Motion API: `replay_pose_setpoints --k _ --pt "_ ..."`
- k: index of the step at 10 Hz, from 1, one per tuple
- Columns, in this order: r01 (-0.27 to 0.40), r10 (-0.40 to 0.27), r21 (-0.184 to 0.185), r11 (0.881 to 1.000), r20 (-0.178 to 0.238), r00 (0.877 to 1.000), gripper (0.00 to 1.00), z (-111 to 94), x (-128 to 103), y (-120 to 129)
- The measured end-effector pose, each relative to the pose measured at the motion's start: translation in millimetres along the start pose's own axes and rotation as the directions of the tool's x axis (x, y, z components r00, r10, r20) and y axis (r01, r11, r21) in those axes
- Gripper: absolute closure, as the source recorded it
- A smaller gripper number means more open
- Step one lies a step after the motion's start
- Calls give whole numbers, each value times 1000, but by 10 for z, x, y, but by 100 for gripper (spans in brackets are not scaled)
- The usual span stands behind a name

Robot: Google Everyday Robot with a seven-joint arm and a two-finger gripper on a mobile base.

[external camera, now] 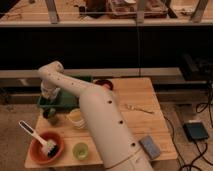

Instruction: Wipe tray with towel

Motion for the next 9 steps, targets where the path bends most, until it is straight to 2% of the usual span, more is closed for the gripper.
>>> replay_pose_setpoints --k 2,4,5,7,9 --pt "33 -33 12 999 10 999 100 -87 -192 -61" --pt "33 -34 8 999 20 999 100 -224 -457 -18" --pt "24 -24 -2 1000 28 999 100 -328 -671 59" --pt "-9 10 -24 1000 46 999 100 -432 -946 208" --pt "-41 44 -54 998 57 997 100 -442 -1015 438"
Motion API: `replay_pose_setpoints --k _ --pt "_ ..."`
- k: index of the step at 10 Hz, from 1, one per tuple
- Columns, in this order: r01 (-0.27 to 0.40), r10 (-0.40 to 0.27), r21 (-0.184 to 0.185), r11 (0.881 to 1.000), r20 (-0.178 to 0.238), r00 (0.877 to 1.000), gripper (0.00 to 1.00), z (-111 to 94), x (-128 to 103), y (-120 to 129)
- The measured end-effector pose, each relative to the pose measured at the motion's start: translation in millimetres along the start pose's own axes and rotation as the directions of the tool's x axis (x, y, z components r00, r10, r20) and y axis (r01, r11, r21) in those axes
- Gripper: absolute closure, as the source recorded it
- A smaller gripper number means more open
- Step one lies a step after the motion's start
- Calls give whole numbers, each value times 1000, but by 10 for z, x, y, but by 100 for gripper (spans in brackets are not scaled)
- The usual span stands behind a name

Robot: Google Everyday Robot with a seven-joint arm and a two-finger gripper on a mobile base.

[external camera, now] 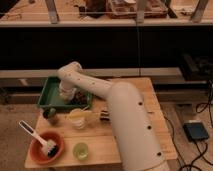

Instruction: Wipe tray with towel

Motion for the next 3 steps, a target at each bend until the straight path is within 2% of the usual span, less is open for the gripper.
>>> replay_pose_setpoints --k 3 --pt "-44 45 -45 998 6 999 100 122 274 323"
